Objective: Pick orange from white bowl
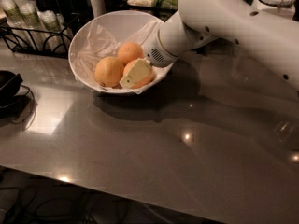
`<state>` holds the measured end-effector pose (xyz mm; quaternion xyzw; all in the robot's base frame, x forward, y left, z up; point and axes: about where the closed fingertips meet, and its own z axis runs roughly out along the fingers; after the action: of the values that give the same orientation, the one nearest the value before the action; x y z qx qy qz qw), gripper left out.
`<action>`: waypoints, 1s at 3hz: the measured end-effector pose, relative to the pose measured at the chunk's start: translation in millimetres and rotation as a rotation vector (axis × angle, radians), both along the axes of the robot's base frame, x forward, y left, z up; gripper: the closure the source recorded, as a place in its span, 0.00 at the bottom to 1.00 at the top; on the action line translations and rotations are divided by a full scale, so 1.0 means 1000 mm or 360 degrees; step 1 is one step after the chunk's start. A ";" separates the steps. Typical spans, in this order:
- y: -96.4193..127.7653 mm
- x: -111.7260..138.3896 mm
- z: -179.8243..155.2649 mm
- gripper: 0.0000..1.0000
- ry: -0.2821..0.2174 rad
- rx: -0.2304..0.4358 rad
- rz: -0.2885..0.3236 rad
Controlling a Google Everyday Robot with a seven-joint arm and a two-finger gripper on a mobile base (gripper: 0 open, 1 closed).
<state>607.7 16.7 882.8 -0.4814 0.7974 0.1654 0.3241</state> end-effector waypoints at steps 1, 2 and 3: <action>0.002 0.004 -0.007 0.17 0.0024 -0.0018 -0.0009; 0.000 0.008 -0.017 0.20 0.0056 -0.0037 -0.0036; 0.000 0.010 -0.022 0.27 0.0073 -0.0045 -0.0050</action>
Offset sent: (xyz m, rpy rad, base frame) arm 0.0139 -0.0062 -0.0286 -0.0371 0.0603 -0.0498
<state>618.1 16.4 861.3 -0.4695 0.8143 0.1601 0.3015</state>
